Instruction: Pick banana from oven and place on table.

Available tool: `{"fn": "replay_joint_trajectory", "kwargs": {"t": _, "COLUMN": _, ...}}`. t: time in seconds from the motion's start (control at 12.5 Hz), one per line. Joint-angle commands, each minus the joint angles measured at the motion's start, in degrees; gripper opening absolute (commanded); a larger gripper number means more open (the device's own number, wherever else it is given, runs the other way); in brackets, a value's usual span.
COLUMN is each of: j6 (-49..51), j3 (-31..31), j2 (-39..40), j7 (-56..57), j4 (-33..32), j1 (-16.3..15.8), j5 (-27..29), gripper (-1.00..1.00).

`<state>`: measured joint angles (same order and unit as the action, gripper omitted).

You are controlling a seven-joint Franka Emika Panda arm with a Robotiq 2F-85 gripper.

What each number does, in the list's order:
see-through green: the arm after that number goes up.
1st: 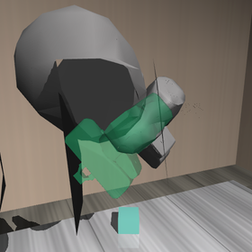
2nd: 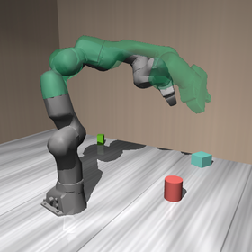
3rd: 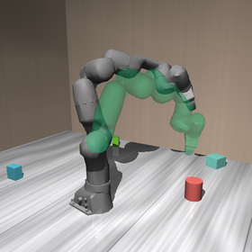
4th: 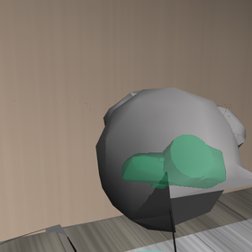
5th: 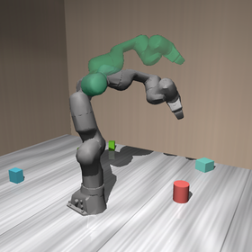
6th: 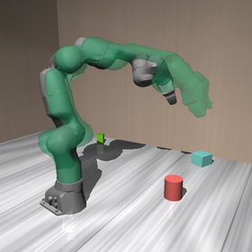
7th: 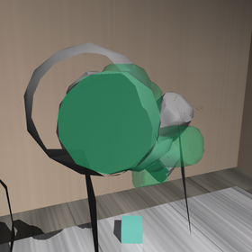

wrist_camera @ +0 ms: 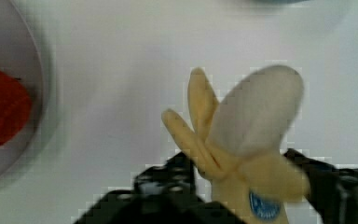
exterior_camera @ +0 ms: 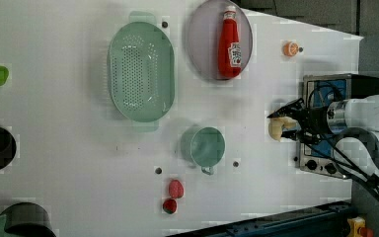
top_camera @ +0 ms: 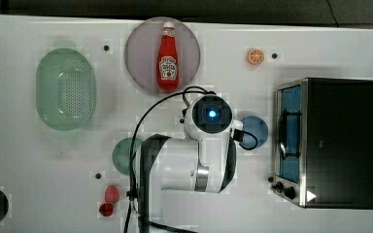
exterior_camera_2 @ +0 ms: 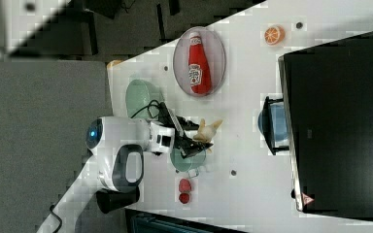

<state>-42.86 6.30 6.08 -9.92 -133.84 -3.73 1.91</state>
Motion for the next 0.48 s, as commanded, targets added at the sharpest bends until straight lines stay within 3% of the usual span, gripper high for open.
{"fn": "replay_joint_trajectory", "kwargs": {"t": 0.08, "j6": 4.58, "j3": 1.61, "j2": -4.10, "j7": -1.70, "j4": 3.38, "j1": -0.03, "j5": -0.89, "gripper": 1.00}}
{"fn": "replay_joint_trajectory", "kwargs": {"t": 0.24, "j6": 14.73, "j3": 1.61, "j2": -7.87, "j7": -1.69, "j4": 9.30, "j1": -0.08, "j5": -0.90, "gripper": 1.00}}
{"fn": "replay_joint_trajectory", "kwargs": {"t": 0.48, "j6": 30.62, "j3": 1.04, "j2": -13.47, "j7": -1.63, "j4": 23.39, "j1": -0.26, "j5": -1.10, "gripper": 1.00}}
